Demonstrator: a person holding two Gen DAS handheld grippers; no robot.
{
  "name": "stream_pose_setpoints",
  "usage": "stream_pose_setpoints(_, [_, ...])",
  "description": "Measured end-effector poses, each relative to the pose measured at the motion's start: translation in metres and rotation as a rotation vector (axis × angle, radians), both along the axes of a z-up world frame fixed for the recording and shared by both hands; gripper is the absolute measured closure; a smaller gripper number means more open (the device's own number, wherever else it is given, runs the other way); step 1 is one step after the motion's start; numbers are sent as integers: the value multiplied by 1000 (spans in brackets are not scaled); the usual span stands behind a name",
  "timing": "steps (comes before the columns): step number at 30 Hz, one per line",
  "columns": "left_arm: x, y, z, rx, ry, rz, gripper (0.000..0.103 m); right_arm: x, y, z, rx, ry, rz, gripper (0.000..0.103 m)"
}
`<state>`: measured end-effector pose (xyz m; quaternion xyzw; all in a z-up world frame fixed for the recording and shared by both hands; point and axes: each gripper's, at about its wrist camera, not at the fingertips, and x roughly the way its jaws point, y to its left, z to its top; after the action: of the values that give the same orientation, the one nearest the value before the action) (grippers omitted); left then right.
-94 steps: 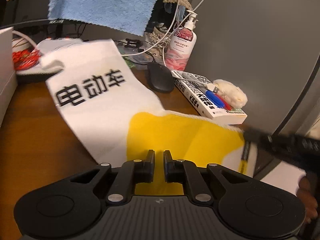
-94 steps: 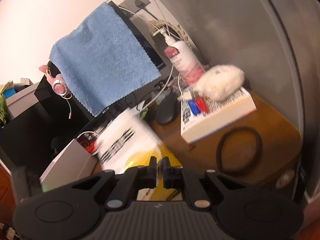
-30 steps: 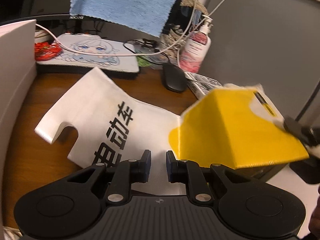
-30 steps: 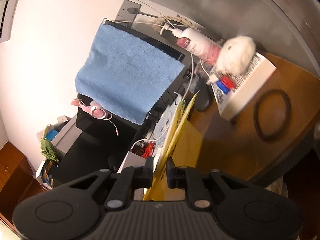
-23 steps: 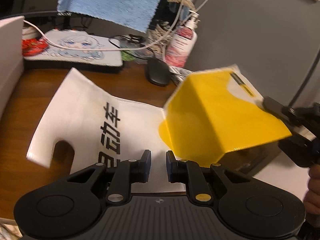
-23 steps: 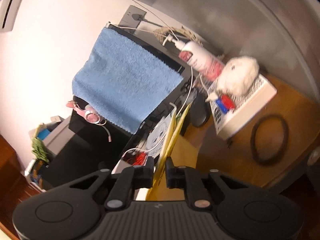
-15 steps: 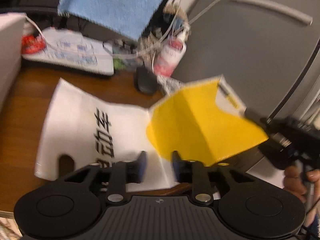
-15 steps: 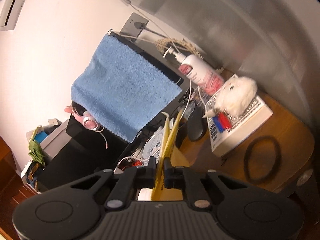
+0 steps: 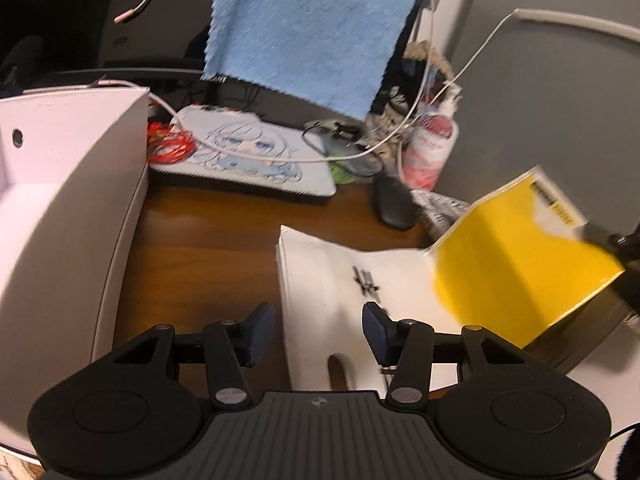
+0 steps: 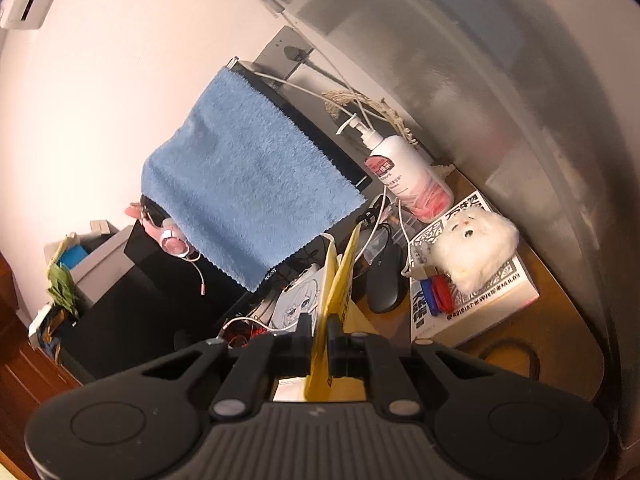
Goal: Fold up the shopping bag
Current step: 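Grasp the yellow bottom of the bag with the right gripper and fold it over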
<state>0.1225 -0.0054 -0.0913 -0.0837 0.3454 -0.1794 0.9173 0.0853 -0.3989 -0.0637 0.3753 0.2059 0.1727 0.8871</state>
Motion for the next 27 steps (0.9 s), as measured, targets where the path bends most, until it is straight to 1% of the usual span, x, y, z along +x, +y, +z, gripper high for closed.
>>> stream_pose_setpoints(3, [13,2,-11,-72,79,-31,54,0,2,6,-23,-7,18,97])
stream_pose_setpoints(5, [16,4,-15,-115,102,-30,55,-1,3,8,-30,-10,24,97])
stream_pose_setpoints(6, [17,4,-17,-126,113,-26,62,-1,2,9,-27,-10,27,97])
stream_pose_setpoints(7, [18,4,-19,-129,125,-21,80,-1,2,9,-22,-9,32,97])
stream_pose_setpoints(8, [20,3,-21,-128,136,-22,89,-1,2,9,-13,-7,37,97])
stream_pose_setpoints(9, [20,2,-22,-130,150,-25,90,0,1,8,-4,-5,39,97])
stream_pose_setpoints(11, [19,2,-25,-155,172,-37,90,1,0,7,15,-2,42,97])
stream_pose_setpoints(15, [13,-3,-24,-138,159,-36,90,6,2,3,57,9,65,96])
stream_pose_setpoints(17, [12,-3,-24,-143,161,-40,90,10,6,-1,77,21,81,96])
stream_pose_setpoints(23, [14,0,-27,-165,176,-39,90,26,40,-25,120,77,177,96])
stream_pose_setpoints(27, [14,0,-26,-178,175,-39,90,35,64,-38,94,119,219,96])
